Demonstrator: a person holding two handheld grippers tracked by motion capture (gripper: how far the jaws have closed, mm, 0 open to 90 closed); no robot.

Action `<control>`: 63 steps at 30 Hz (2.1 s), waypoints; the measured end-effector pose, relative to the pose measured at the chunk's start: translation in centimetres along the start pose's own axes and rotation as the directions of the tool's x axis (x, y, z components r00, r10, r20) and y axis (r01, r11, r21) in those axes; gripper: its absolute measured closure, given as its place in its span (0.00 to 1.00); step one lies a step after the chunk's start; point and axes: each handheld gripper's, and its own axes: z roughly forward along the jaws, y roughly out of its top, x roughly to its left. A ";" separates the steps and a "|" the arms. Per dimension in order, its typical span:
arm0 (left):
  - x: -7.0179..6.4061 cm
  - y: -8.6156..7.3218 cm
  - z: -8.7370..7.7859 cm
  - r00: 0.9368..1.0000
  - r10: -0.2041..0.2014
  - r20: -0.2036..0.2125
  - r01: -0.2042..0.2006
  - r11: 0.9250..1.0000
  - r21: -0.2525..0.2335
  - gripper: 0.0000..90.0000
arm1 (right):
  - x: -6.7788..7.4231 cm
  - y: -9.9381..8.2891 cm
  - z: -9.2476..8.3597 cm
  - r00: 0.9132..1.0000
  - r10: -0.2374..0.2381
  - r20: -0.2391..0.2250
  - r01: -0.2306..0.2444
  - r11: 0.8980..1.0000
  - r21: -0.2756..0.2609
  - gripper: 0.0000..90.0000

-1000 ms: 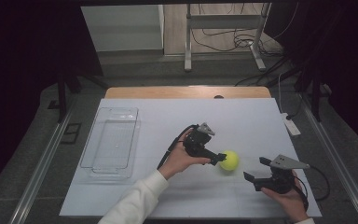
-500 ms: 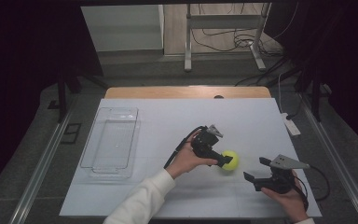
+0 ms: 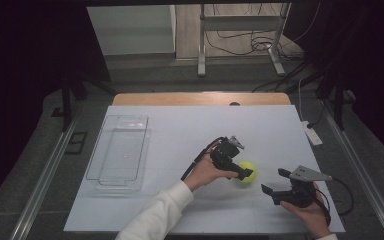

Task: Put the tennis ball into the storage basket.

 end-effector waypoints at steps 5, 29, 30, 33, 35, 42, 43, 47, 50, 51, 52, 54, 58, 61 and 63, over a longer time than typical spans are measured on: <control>0.1 0.0 0.8 1.000 -0.013 0.000 0.013 1.000 0.012 0.10 | 0.0 0.0 0.0 1.000 -0.001 0.000 0.001 1.000 0.001 0.11; -0.2 0.0 3.8 1.000 -0.004 0.016 0.003 0.996 0.093 0.12 | 0.0 0.0 0.0 1.000 -0.004 0.003 0.004 1.000 0.002 0.11; -0.2 0.0 3.8 1.000 -0.005 0.023 0.003 0.996 0.090 0.13 | 0.0 0.0 -0.1 1.000 -0.004 0.003 0.004 1.000 0.002 0.11; -0.3 0.0 3.7 0.999 0.003 0.043 -0.007 0.996 0.089 0.22 | -0.1 0.0 -0.1 1.000 -0.004 0.003 0.004 1.000 0.001 0.11; -0.4 0.1 3.7 0.999 0.006 0.050 -0.011 0.996 0.086 0.25 | -0.1 0.0 -0.1 1.000 -0.003 0.003 0.003 1.000 0.000 0.11; -0.5 0.2 3.7 0.999 0.008 0.043 -0.012 0.996 0.091 0.29 | 0.0 0.0 -0.1 1.000 -0.004 0.004 0.004 1.000 0.001 0.11; -0.6 0.2 3.7 0.999 0.011 0.040 -0.015 0.996 0.090 0.29 | 0.0 0.0 -0.1 1.000 -0.004 0.004 0.004 1.000 0.001 0.11; -0.7 0.2 3.6 0.999 0.018 0.034 -0.021 0.996 0.092 0.29 | -0.1 -0.1 -0.1 1.000 -0.003 0.004 0.003 1.000 0.001 0.11; -0.7 0.3 3.6 0.999 0.018 0.032 -0.021 0.996 0.092 0.29 | -0.1 -0.1 -0.1 1.000 -0.003 0.004 0.003 1.000 0.001 0.11; -0.7 0.3 3.6 0.999 0.018 0.030 -0.020 0.996 0.089 0.29 | -0.1 -0.1 -0.1 1.000 -0.003 0.004 0.003 1.000 0.001 0.11; -0.7 0.3 3.5 0.999 0.019 0.026 -0.021 0.996 0.087 0.29 | -0.1 -0.1 -0.1 1.000 -0.003 0.004 0.003 1.000 0.001 0.11; -0.6 0.3 3.2 0.999 0.028 0.020 -0.030 0.996 0.080 0.29 | -0.1 -0.1 -0.1 1.000 -0.003 0.005 0.003 1.000 0.001 0.11; -0.8 0.4 2.9 0.999 0.027 0.021 -0.029 0.998 0.060 0.29 | -0.1 -0.1 -0.1 1.000 0.000 0.005 0.000 1.000 0.001 0.11; -0.8 0.4 2.7 0.999 0.032 0.019 -0.033 0.998 0.055 0.29 | -0.1 -0.1 -0.1 1.000 -0.001 0.005 0.001 1.000 0.002 0.11; -0.9 0.4 2.5 0.999 0.033 0.017 -0.034 0.998 0.048 0.29 | -0.1 -0.1 -0.1 1.000 0.000 0.005 0.000 1.000 0.002 0.11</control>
